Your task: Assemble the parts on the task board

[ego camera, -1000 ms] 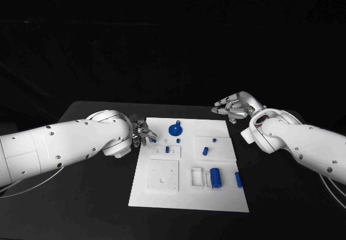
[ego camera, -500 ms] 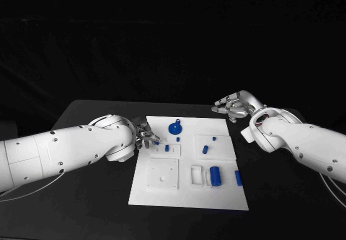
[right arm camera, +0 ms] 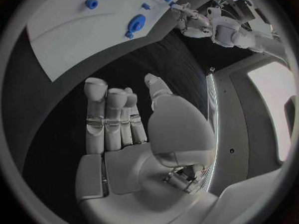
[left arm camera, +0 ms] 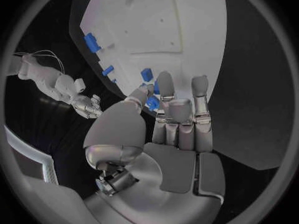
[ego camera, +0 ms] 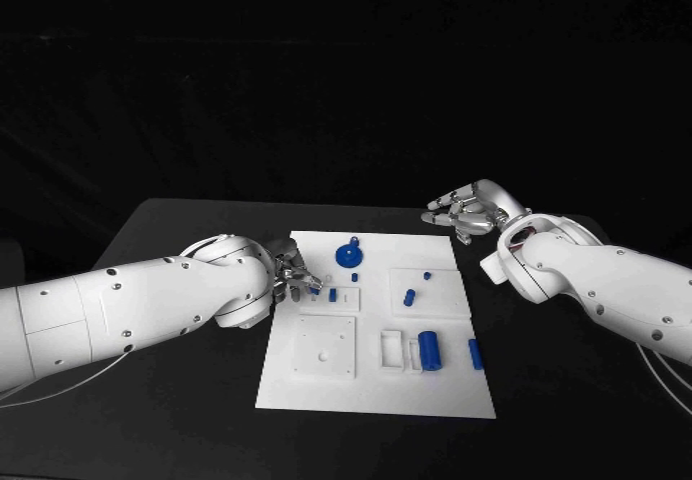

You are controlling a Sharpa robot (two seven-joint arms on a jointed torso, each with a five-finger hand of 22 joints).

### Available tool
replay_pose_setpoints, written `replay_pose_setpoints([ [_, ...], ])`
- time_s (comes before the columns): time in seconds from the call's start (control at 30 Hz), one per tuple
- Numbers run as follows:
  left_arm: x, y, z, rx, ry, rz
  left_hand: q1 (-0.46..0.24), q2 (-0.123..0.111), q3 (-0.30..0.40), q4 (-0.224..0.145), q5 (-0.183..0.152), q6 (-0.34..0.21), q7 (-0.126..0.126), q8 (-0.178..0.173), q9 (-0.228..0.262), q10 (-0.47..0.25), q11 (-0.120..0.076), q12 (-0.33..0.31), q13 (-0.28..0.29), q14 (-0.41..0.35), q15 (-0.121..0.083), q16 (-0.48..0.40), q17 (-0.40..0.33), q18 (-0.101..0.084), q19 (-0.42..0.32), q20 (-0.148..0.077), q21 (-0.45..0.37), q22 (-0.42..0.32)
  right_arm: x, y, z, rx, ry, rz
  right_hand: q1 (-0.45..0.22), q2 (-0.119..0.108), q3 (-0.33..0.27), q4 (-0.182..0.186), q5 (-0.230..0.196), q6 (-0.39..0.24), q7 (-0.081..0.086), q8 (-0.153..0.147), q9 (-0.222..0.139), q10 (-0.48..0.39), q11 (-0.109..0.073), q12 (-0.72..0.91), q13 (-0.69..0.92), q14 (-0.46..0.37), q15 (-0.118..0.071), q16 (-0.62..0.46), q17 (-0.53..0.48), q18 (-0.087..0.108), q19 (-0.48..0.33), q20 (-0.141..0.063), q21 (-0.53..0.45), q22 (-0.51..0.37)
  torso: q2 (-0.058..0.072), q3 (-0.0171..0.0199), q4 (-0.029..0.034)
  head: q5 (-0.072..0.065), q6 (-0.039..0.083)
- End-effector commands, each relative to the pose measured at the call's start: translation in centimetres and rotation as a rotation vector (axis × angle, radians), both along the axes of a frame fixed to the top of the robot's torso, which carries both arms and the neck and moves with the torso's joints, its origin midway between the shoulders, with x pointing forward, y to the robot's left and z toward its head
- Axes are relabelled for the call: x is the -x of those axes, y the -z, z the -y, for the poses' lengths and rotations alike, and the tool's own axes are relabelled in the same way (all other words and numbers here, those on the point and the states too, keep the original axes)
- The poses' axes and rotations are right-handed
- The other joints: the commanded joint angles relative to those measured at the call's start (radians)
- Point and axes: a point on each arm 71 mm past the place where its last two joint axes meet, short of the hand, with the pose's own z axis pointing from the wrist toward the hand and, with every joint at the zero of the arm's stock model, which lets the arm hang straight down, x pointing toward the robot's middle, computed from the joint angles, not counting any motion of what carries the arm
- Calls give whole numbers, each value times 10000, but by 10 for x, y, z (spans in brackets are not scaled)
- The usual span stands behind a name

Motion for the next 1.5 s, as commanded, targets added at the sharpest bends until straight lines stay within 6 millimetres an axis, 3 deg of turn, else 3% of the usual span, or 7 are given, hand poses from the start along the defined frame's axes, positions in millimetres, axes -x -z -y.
replay_pose_setpoints([
  [0.03,1,1,3,-141,185,-5,150,9,1042,-986,43,811,-695,63,-2,497,-187,62,-7,-5,-76,32,-39,103,-45,62,36,207,0,0,-2,10,-158,-7,-64,-23,64,-23,41,-50,-10,-37,-14,7,5,7,15,36,-38,4,9,200,493,-23,51,608,-5,-1,10,-4,-13],
  [1.5,3,11,0,-856,529,28,161,0,1064,-968,47,805,-690,64,-6,498,-185,57,-13,-9,-72,29,-102,103,-65,64,64,206,1,2,-2,-11,-213,-64,-89,-7,72,-36,70,-49,-10,-38,-15,20,1,11,24,51,-42,0,13,201,497,-28,73,601,-8,5,1,74,-145],
])
